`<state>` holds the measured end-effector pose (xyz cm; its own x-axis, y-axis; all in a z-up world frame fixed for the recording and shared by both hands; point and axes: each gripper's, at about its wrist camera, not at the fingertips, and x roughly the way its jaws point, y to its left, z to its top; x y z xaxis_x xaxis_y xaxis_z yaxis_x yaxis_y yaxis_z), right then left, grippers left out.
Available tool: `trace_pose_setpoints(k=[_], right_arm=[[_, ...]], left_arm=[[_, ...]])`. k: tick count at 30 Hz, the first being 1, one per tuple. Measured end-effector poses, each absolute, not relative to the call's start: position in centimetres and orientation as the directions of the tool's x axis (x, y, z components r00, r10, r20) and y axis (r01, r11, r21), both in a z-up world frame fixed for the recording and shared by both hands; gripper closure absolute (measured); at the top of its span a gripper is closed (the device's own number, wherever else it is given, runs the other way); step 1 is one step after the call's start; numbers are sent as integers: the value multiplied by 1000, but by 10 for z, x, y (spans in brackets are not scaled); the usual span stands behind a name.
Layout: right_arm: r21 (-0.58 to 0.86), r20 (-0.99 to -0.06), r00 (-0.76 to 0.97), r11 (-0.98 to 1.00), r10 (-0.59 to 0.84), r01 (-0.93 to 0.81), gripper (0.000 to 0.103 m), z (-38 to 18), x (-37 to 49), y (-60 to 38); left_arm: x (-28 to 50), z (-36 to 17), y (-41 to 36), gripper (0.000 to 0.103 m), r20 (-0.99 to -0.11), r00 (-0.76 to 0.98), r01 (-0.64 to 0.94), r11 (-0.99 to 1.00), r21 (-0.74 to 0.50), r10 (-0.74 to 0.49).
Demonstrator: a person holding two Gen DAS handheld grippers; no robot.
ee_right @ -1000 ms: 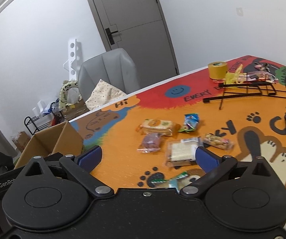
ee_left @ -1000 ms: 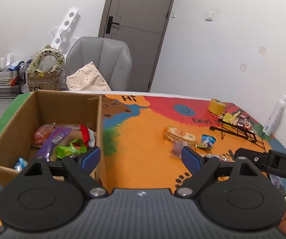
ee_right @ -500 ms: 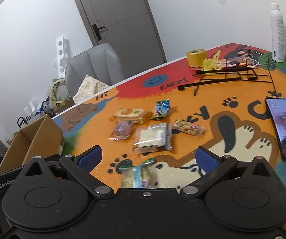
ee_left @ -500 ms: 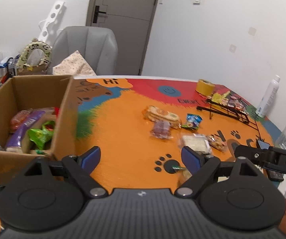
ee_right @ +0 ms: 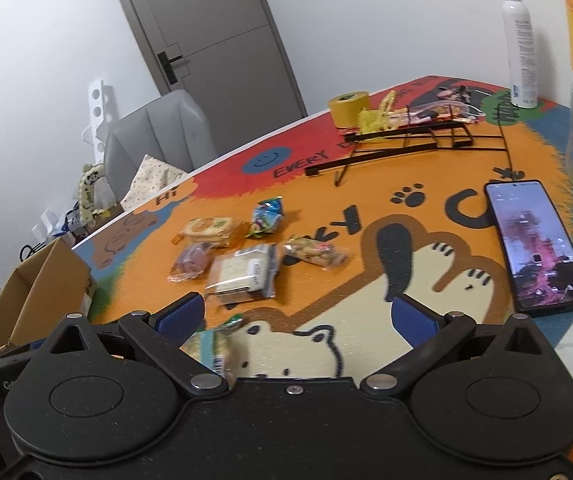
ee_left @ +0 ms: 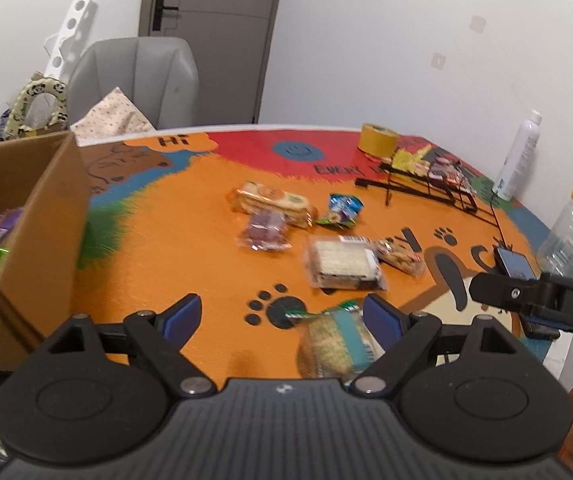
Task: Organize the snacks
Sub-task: 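Grasp the teal-banded wrapped cake with the left gripper, then lift the cake with the left gripper while the right moves to the white bread packet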
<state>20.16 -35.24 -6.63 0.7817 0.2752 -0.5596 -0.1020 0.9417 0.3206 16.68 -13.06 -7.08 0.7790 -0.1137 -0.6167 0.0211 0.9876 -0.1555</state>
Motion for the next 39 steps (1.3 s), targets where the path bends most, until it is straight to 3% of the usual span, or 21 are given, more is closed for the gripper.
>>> trace_pose_setpoints(k=[11, 21, 29, 39], right_arm=[[315, -582, 779, 948, 234, -49, 0, -77, 206, -388], [341, -603, 758, 939, 247, -34, 0, -95, 217, -397], [355, -614, 743, 934, 267, -42, 0, -104, 226, -394], [347, -614, 733, 934, 293, -82, 0, -105, 234, -376]], left_arm=[[187, -97, -167, 16, -658, 744, 38, 990, -134, -118], [194, -123, -181, 19, -697, 715, 44, 998, -38, -59], [195, -122, -178, 55, -675, 737, 43, 999, -14, -41], [195, -114, -152, 56, -657, 753, -8, 997, -73, -42]])
